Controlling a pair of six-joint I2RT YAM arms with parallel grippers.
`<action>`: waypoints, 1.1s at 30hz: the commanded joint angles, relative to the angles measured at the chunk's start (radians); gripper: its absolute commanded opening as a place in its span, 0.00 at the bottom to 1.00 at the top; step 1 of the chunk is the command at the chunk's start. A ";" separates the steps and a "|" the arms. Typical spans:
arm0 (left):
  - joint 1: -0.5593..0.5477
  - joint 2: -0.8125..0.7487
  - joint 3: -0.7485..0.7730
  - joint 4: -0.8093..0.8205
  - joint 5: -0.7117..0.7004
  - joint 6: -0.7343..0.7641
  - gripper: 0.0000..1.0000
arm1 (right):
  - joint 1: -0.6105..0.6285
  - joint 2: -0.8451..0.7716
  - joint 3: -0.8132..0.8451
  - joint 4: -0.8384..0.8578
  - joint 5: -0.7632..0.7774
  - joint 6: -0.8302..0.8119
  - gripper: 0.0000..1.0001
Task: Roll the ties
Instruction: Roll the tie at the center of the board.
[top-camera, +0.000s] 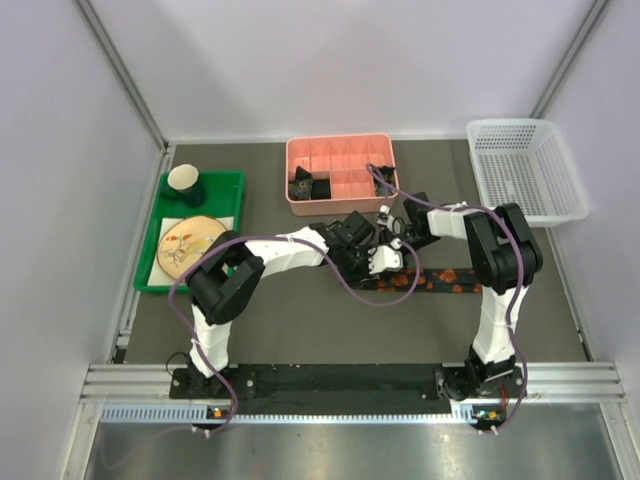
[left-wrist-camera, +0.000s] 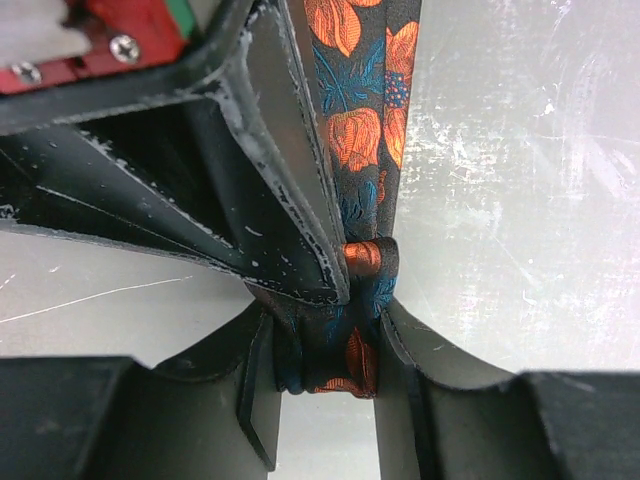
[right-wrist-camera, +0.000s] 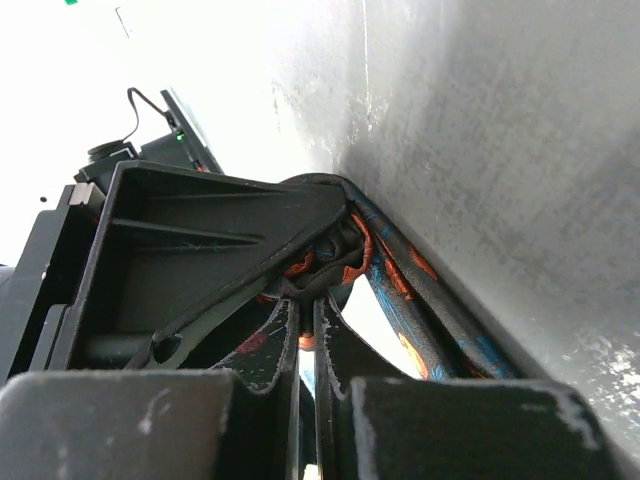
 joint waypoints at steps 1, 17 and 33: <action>0.003 0.052 -0.044 -0.052 -0.043 -0.041 0.42 | 0.014 0.002 0.028 -0.010 0.126 -0.079 0.00; 0.138 -0.184 -0.379 0.564 0.399 -0.218 0.65 | 0.013 -0.023 0.011 -0.044 0.481 -0.141 0.00; 0.111 0.002 -0.307 0.795 0.395 -0.336 0.56 | 0.018 0.000 0.005 -0.014 0.441 -0.102 0.00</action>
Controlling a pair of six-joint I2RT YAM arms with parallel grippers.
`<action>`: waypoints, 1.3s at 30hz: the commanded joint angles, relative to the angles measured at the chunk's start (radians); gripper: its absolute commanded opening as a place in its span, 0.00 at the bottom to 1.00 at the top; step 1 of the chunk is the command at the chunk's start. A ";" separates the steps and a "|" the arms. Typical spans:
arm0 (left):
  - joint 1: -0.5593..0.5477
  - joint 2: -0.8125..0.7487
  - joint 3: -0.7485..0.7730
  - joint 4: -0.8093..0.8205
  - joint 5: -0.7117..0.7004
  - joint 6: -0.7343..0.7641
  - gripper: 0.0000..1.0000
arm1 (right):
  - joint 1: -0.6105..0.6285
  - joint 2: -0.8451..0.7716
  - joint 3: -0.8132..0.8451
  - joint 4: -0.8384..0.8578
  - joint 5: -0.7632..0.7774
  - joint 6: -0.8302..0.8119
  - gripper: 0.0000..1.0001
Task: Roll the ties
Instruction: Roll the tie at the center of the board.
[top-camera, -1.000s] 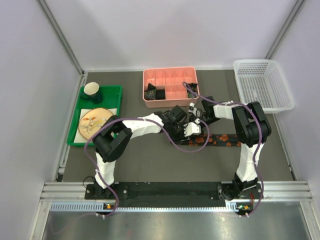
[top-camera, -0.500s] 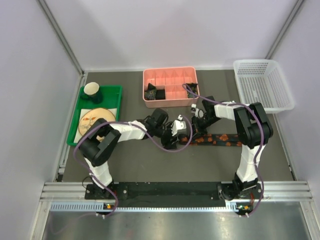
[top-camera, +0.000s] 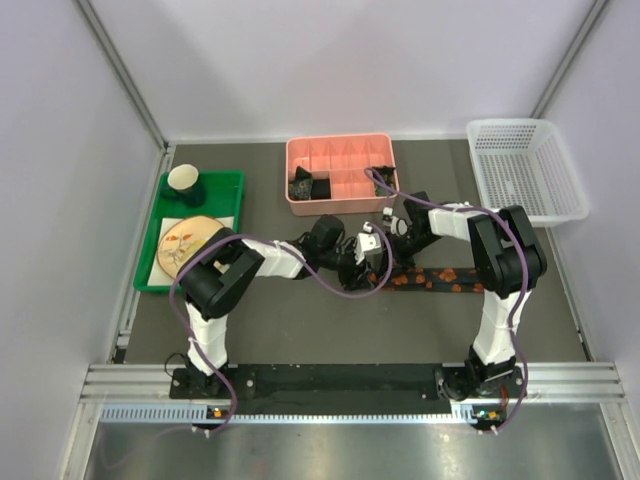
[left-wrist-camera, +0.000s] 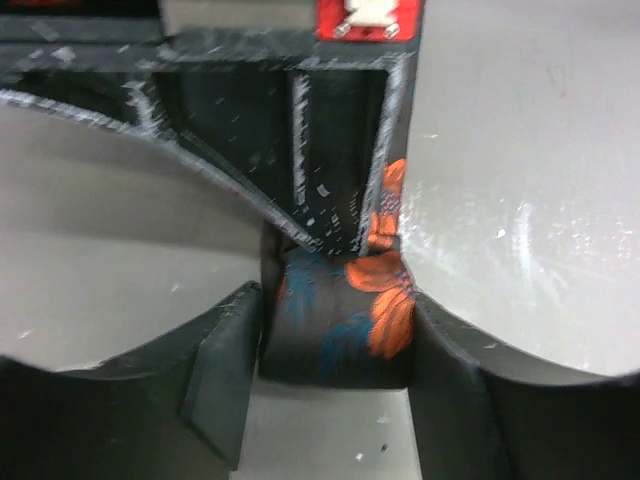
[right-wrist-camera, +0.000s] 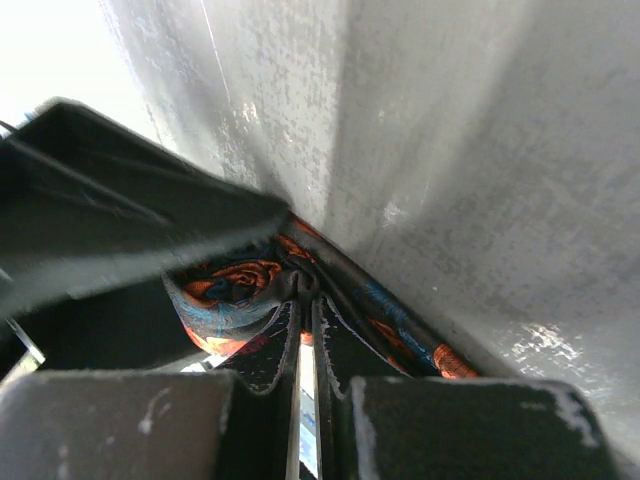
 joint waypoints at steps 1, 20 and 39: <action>-0.018 0.023 0.028 0.044 0.020 0.017 0.54 | 0.014 0.042 -0.003 0.080 0.172 -0.029 0.00; -0.061 -0.032 0.212 -0.801 -0.291 0.373 0.10 | 0.022 0.042 0.115 -0.008 -0.090 -0.021 0.10; -0.107 0.083 0.315 -0.887 -0.388 0.384 0.10 | 0.026 -0.012 0.028 0.027 -0.268 0.035 0.40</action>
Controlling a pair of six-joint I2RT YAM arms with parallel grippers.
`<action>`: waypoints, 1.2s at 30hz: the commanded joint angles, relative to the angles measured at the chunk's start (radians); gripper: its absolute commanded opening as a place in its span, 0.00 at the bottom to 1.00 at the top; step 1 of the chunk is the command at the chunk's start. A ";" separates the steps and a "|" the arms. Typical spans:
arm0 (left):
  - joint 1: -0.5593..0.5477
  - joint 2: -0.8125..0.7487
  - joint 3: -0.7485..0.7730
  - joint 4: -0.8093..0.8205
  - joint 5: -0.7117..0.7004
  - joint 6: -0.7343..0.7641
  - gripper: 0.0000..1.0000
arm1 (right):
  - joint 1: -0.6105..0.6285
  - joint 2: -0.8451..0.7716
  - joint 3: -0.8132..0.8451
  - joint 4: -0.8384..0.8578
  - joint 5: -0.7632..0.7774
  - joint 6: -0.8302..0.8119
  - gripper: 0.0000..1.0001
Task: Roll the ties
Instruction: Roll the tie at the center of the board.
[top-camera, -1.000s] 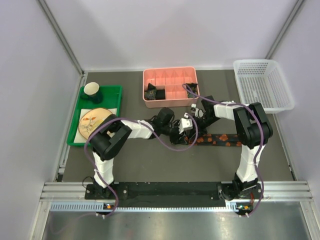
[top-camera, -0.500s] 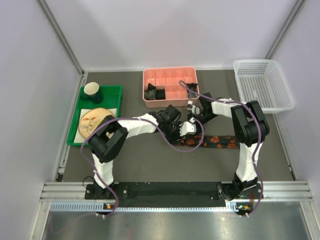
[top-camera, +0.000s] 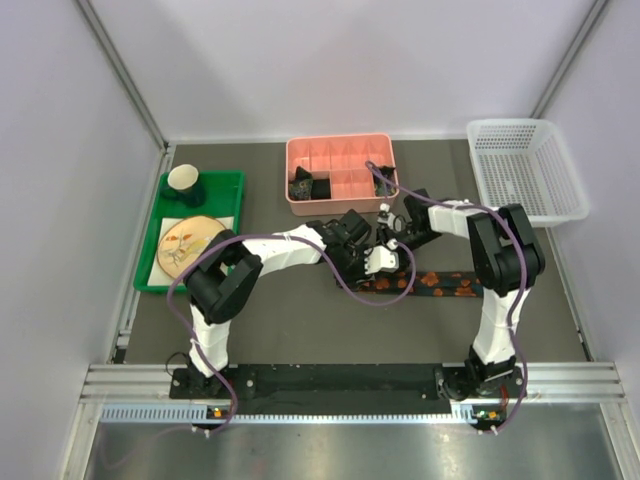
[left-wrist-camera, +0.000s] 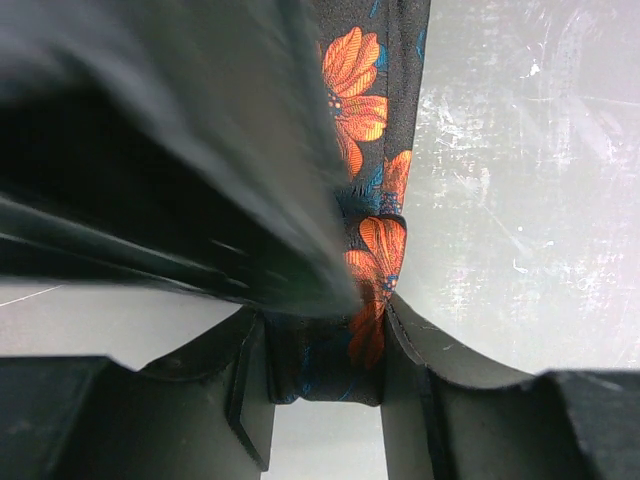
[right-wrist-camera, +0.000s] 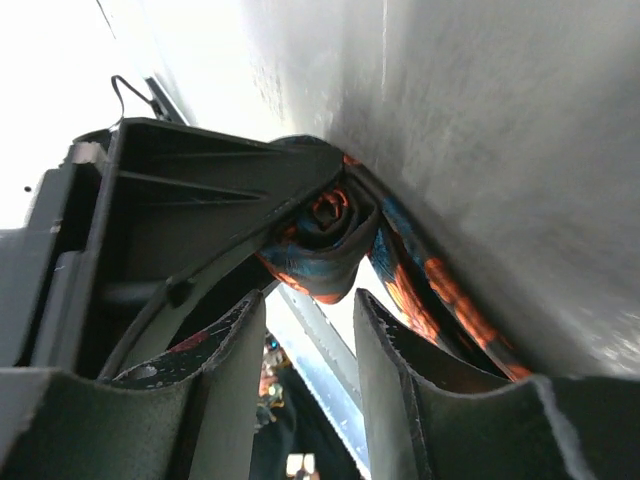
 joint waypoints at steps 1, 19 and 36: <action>-0.005 0.070 -0.016 -0.093 -0.042 0.013 0.10 | 0.045 -0.025 -0.021 0.077 -0.031 0.038 0.40; 0.032 -0.034 -0.115 0.071 0.043 -0.048 0.49 | 0.057 -0.007 -0.078 0.141 0.264 0.031 0.00; 0.141 -0.205 -0.407 0.764 0.393 -0.311 0.77 | 0.050 0.022 -0.064 0.088 0.486 -0.043 0.00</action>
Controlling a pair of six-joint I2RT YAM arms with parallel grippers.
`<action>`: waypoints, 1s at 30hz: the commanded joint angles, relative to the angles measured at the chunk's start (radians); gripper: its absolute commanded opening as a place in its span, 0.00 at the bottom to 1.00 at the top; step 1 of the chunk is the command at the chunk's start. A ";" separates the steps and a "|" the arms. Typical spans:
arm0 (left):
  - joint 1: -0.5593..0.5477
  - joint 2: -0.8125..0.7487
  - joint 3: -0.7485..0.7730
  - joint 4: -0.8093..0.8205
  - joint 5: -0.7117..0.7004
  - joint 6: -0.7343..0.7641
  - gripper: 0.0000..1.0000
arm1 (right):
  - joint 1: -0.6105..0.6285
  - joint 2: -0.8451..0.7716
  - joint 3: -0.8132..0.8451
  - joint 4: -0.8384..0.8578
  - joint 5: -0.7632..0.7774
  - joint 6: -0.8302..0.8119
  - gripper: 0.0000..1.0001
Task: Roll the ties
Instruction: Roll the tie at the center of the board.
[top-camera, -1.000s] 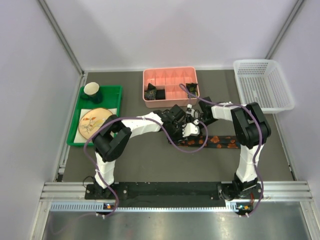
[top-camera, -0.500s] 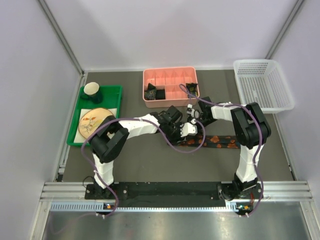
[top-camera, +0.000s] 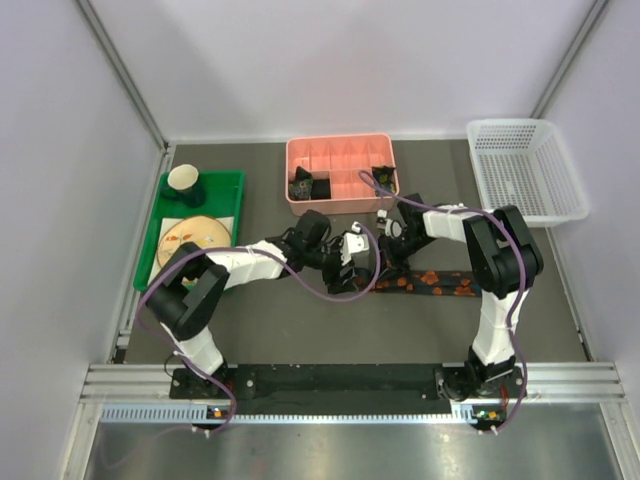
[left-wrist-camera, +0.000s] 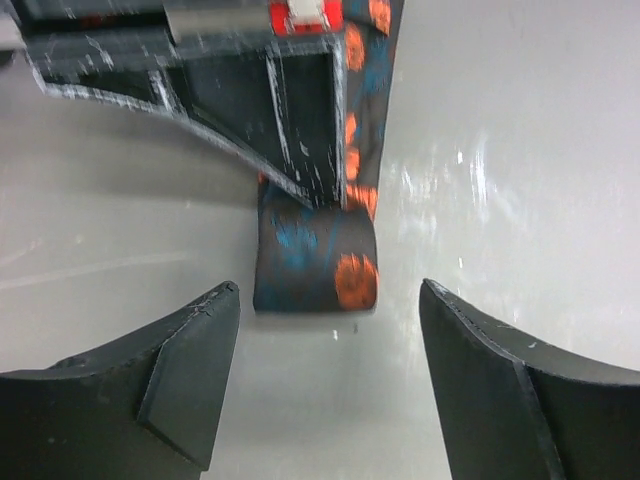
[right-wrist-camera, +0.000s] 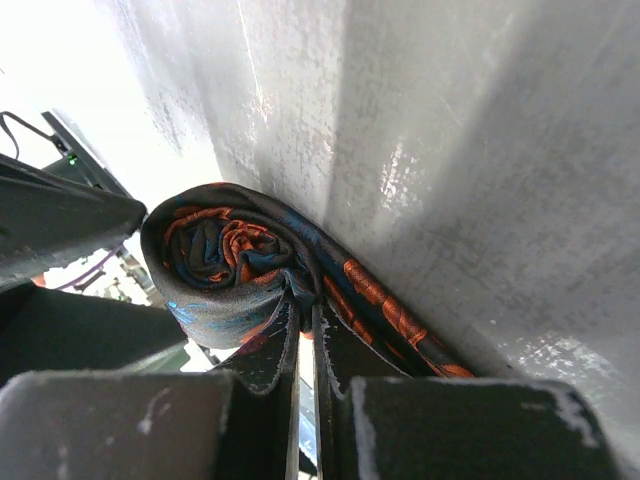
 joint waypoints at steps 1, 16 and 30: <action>0.004 0.044 -0.028 0.267 0.086 -0.113 0.77 | 0.003 0.030 -0.015 0.027 0.270 -0.077 0.00; -0.033 0.181 -0.011 0.300 0.118 -0.082 0.48 | 0.005 0.061 -0.028 0.052 0.185 -0.079 0.00; -0.113 0.188 0.118 -0.253 -0.162 0.197 0.09 | -0.063 -0.028 0.074 -0.103 -0.023 -0.134 0.28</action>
